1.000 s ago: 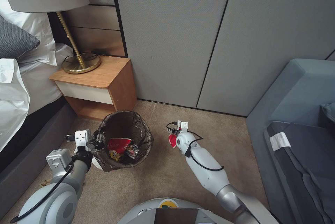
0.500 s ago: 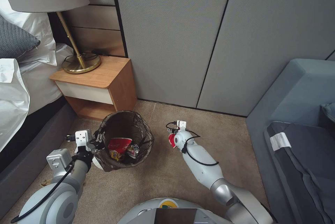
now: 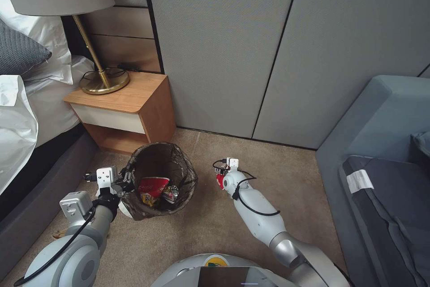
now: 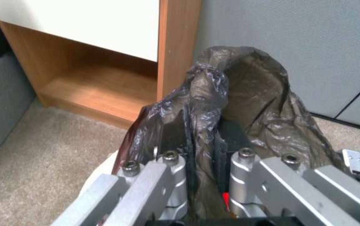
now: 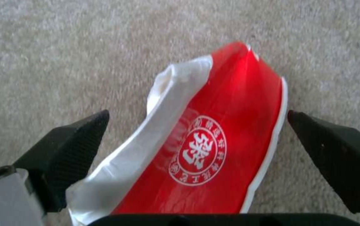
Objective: Pick up the trash bin, then pick up the garbage from the floor and place it into the trash bin.
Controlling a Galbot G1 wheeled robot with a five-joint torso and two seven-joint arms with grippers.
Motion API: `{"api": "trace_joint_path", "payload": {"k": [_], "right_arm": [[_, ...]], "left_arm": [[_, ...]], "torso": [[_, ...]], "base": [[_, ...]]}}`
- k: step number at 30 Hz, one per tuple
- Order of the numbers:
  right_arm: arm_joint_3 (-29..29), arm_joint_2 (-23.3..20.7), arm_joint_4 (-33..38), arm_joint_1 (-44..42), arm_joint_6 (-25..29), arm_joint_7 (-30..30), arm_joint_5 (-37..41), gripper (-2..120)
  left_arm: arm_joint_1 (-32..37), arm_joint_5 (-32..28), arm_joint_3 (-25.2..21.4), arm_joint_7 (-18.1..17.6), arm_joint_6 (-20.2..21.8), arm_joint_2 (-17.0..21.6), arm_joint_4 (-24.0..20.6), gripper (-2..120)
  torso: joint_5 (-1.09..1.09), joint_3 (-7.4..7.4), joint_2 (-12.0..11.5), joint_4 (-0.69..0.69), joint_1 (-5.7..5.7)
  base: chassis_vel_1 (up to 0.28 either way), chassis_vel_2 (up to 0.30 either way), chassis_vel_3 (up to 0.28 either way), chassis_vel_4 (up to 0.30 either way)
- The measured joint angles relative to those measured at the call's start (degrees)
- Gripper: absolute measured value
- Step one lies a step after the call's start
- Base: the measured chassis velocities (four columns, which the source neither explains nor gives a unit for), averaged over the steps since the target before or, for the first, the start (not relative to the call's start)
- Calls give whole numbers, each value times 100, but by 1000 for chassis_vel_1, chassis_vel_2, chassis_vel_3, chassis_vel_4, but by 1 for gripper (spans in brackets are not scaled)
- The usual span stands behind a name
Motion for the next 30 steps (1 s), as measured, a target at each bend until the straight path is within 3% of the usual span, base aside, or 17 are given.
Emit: {"api": "trace_joint_path", "payload": {"k": [5,8,17,28,30], "right_arm": [[-2,13,4,-34,2,7,-5,91],[-4,24,-9,-51,23,9,-39,74],[-17,54,-4,-76,85,11,-72,46],[0,38,37,-130,157,7,-87,3],[0,32,49,-142,165,7,-88,0]], "left_arm": [[1,3,4,0,-1,-1,0,8],[2,4,4,0,-3,5,0,8],[2,14,17,0,-3,3,0,8],[3,22,16,0,-9,-3,0,8],[4,22,15,0,-9,-2,0,8]], "torso": [[0,0,0,0,0],[0,0,0,0,0],[0,0,0,0,0],[0,0,0,0,0],[1,0,0,1,0]], "base": [[0,0,0,0],[0,0,0,0],[0,0,0,0],[0,0,0,0],[0,0,0,0]]}}
